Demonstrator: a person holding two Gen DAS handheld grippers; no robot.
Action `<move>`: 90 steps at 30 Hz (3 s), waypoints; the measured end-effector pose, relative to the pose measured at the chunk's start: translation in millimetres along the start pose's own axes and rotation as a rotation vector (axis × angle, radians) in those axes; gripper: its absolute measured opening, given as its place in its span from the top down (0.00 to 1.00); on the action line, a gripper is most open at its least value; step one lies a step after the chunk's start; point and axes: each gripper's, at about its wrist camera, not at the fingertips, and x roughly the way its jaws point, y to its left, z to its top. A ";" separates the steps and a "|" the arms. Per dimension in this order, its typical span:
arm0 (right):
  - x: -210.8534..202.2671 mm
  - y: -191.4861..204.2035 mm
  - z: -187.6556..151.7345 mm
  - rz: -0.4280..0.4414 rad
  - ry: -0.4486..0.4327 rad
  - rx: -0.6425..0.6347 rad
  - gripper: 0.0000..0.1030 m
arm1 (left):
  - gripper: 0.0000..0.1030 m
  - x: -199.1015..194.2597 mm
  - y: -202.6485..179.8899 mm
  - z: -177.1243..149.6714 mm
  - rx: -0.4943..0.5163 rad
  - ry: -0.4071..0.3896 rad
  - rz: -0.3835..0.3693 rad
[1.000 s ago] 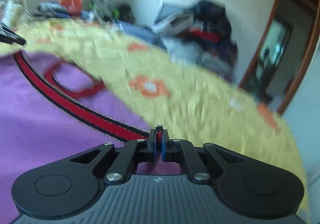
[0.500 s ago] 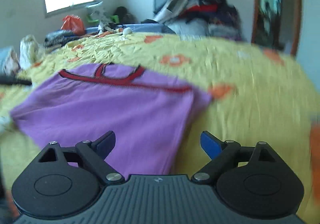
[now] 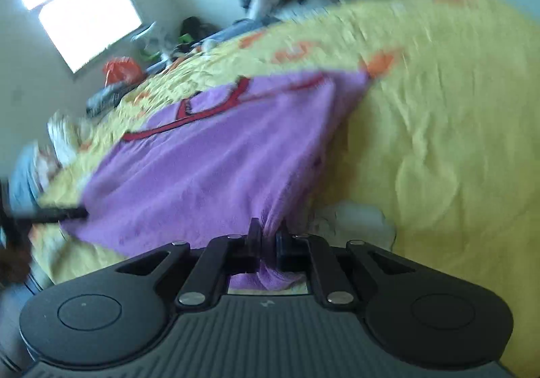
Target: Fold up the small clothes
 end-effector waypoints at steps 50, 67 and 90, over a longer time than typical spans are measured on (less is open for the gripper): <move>134.8 10.4 97.6 -0.309 0.056 -0.210 0.00 | 0.08 132.0 -16.1 132.8 -0.051 -0.049 0.155; 37.3 69.6 -5.8 -0.240 0.150 -0.285 0.00 | 0.04 19.6 -19.3 30.7 -0.004 0.002 0.083; 63.0 98.0 -19.3 -0.371 0.080 -0.162 0.00 | 0.00 19.4 -66.5 -14.2 0.007 -0.051 0.067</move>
